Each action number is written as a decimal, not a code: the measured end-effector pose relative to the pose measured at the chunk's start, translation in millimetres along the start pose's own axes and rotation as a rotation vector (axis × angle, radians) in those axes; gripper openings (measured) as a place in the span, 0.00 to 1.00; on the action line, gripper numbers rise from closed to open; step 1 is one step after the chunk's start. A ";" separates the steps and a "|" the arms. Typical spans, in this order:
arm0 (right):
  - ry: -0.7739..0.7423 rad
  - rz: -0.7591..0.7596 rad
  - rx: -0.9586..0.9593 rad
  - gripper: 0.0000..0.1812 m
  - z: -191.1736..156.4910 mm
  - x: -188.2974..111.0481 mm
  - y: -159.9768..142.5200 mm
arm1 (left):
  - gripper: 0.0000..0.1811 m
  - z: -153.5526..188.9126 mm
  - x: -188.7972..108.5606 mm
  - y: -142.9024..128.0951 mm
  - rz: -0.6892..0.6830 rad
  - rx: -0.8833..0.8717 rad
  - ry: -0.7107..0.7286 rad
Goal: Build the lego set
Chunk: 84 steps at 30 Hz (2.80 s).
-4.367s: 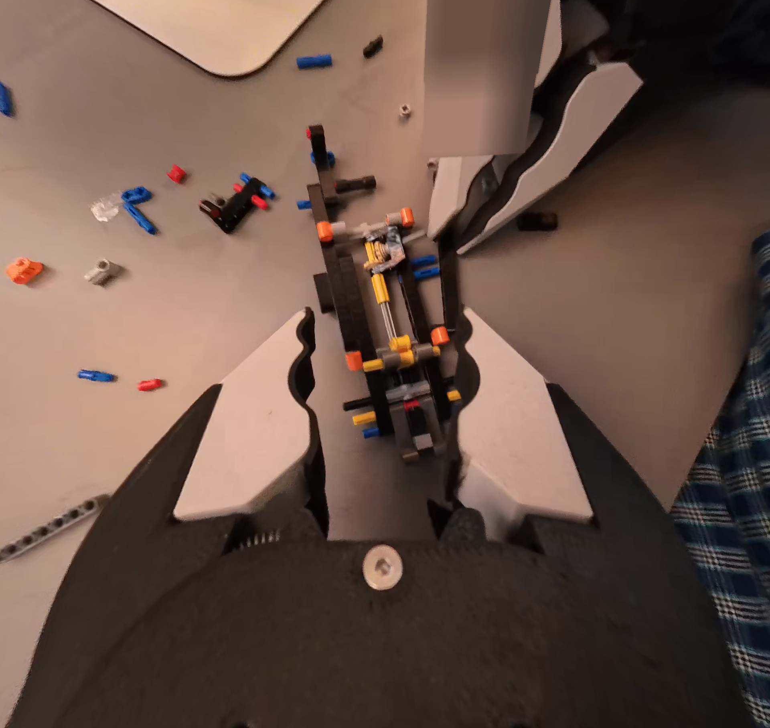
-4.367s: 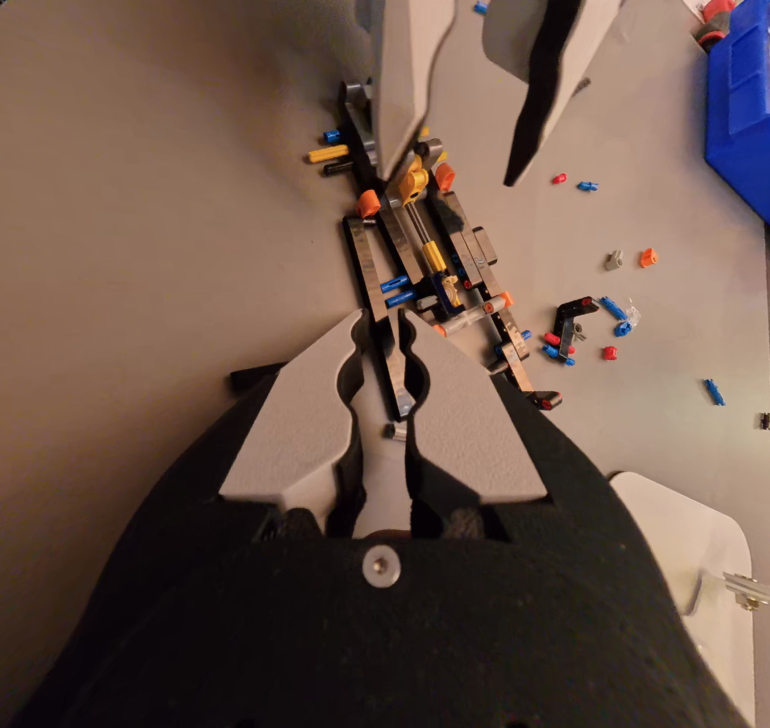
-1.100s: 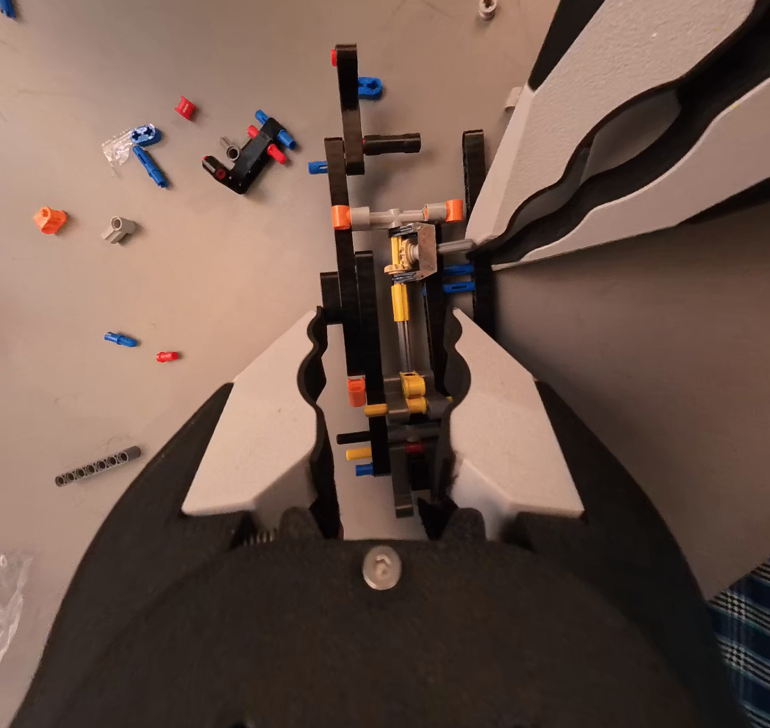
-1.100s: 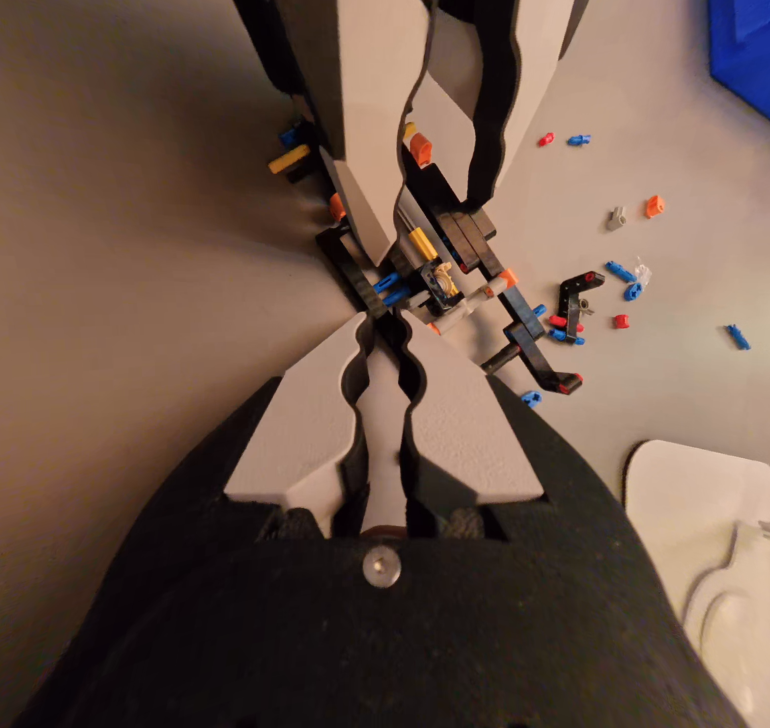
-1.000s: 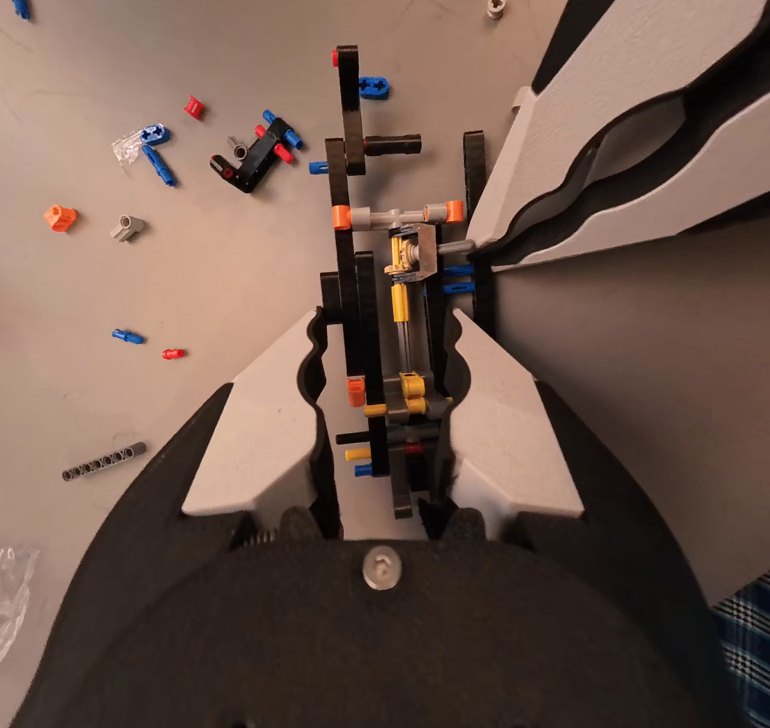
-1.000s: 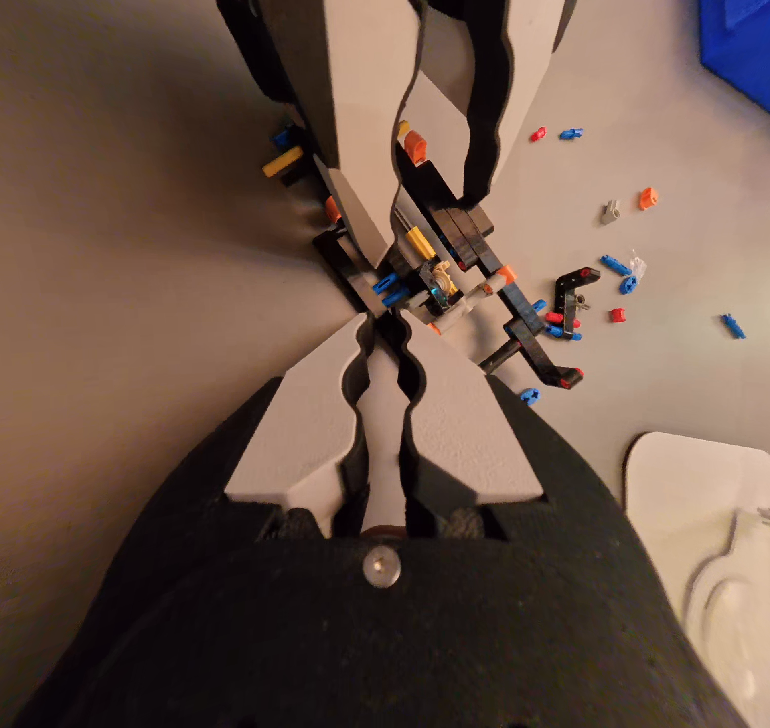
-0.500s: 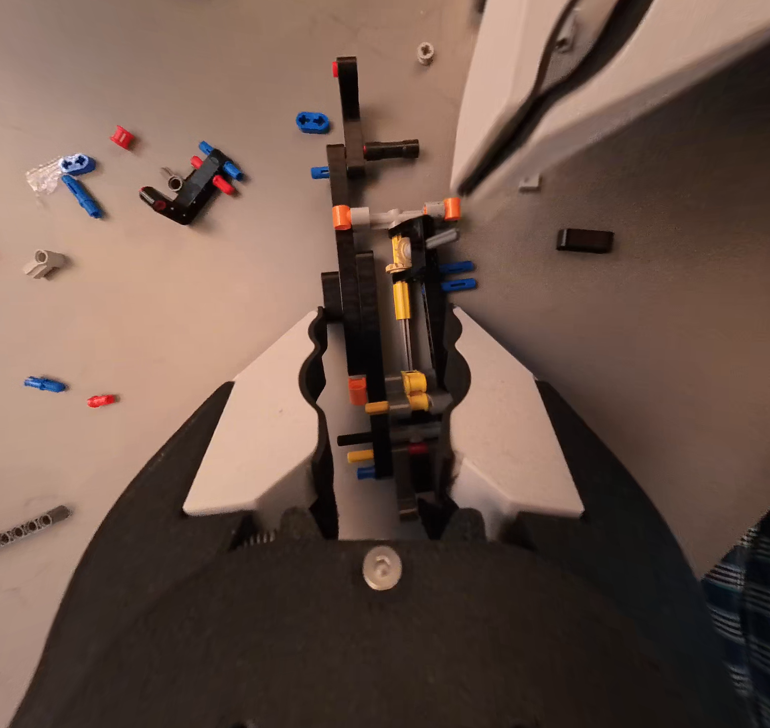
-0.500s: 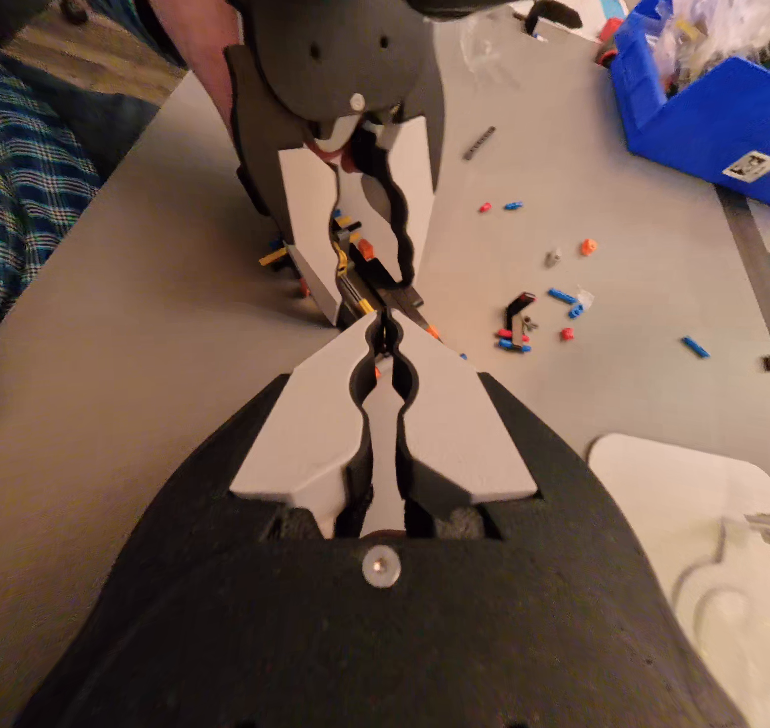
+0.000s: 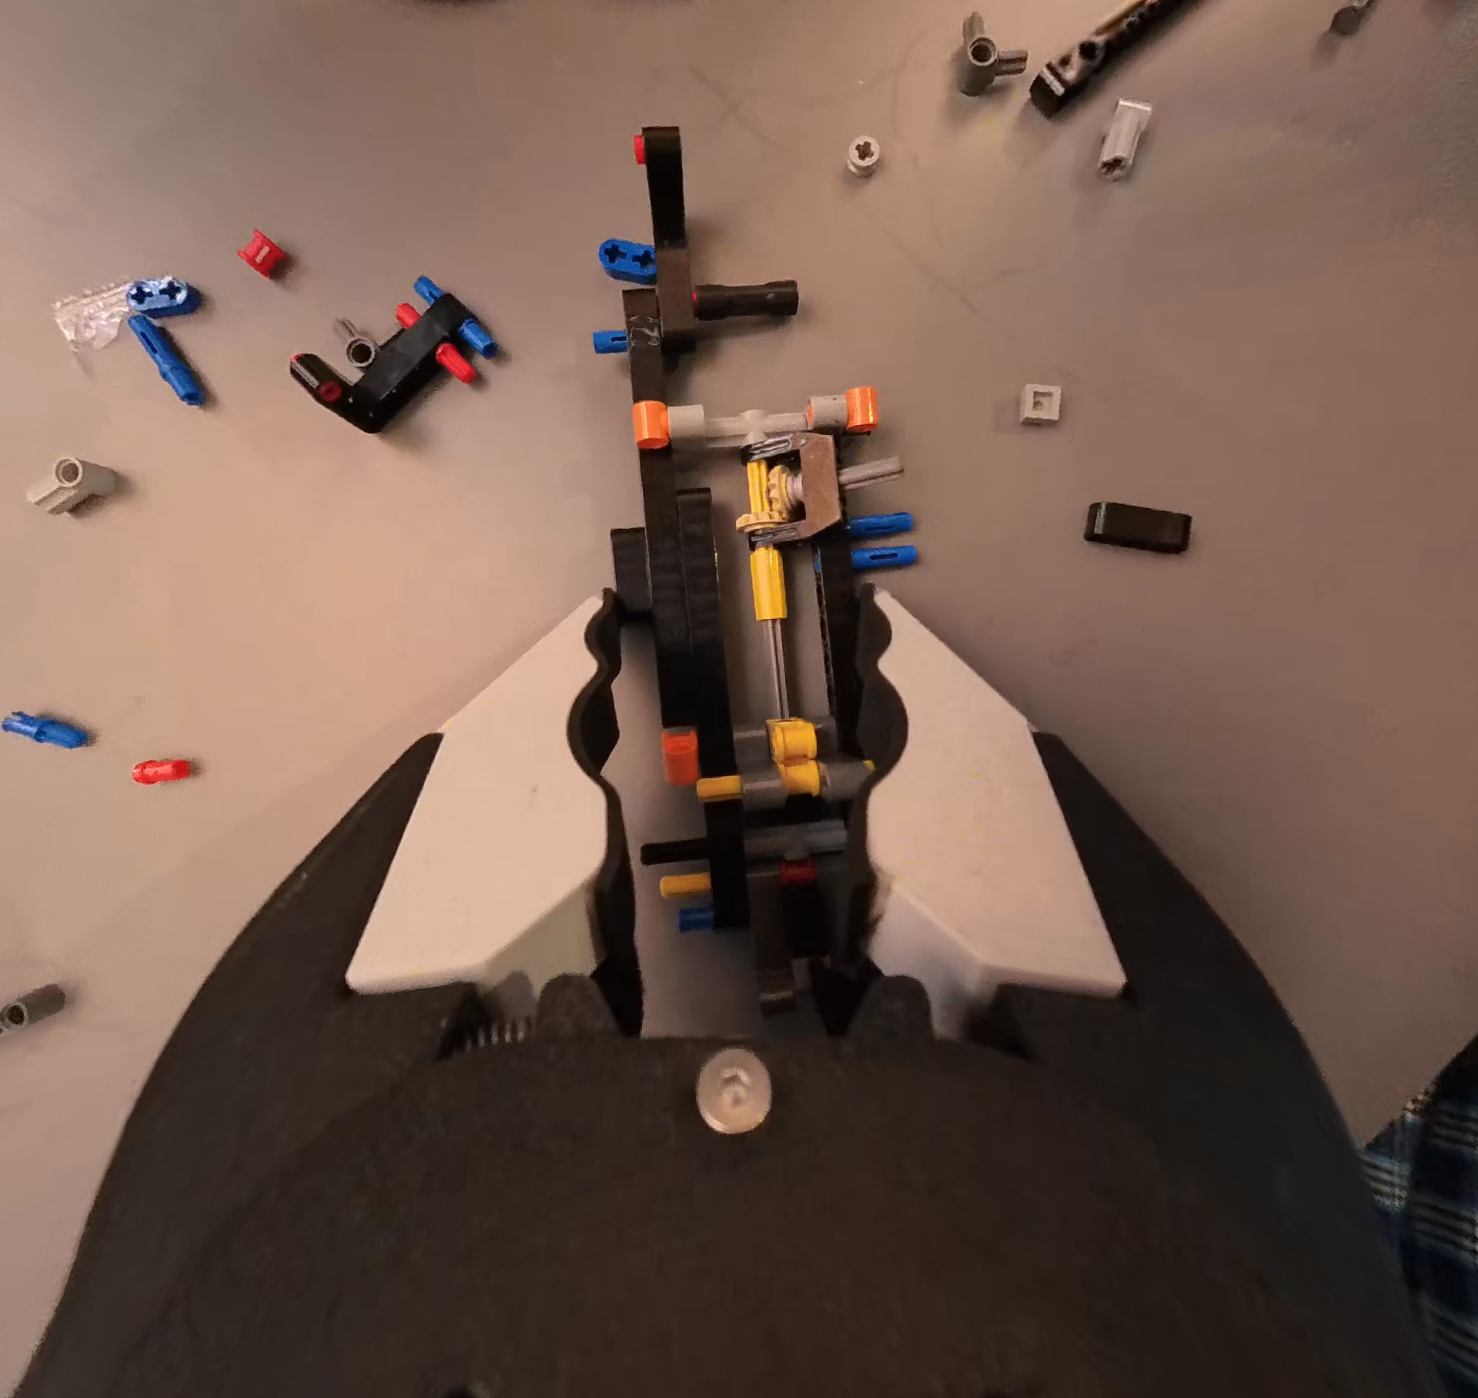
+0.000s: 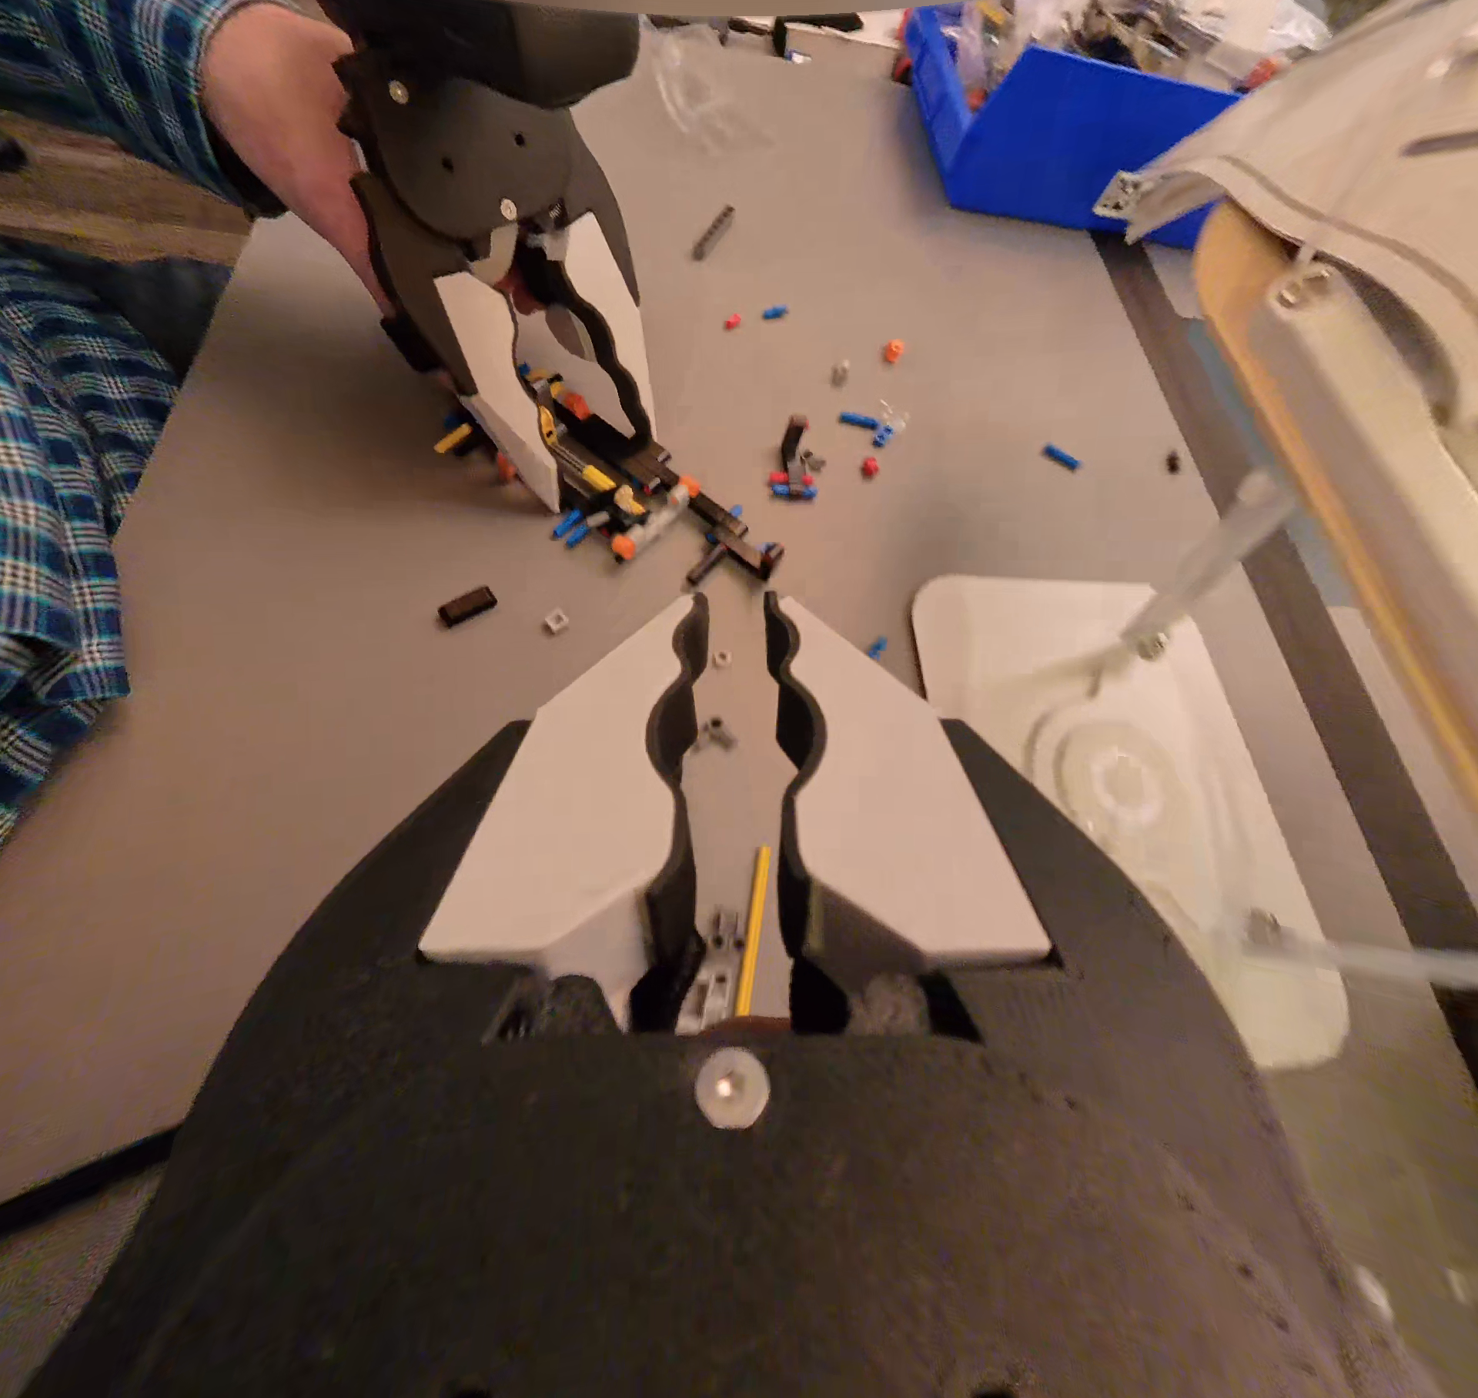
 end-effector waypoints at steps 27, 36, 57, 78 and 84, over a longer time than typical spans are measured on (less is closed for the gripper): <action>-0.083 -0.559 0.462 0.20 -138.6 -55.1 -151.7 | 0.39 -3.4 -22.0 0.1 0.064 0.015 -0.003; -0.179 -0.542 0.351 0.03 -132.1 -22.1 -139.4 | 0.37 -5.5 -58.7 -11.9 0.108 -0.011 0.059; 0.666 0.832 0.849 0.03 -86.1 56.3 60.9 | 0.18 63.5 -96.9 48.4 0.807 -0.416 -0.599; -0.089 -0.114 -0.337 0.14 -122.9 61.4 39.1 | 0.04 63.5 -71.3 11.1 0.087 0.286 0.055; -0.082 -0.333 -0.491 0.04 -121.8 95.5 -0.1 | 0.03 70.9 -66.4 10.3 0.043 0.338 0.071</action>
Point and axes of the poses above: each gripper's, where its closed fingertips meet, x out along the fingers, y out of its top, z = x × y across the jaws, the point moved 5 cm from there along -x, back along the fingers, and after that the axes turned 13 degrees about x, right-handed, at the moved point
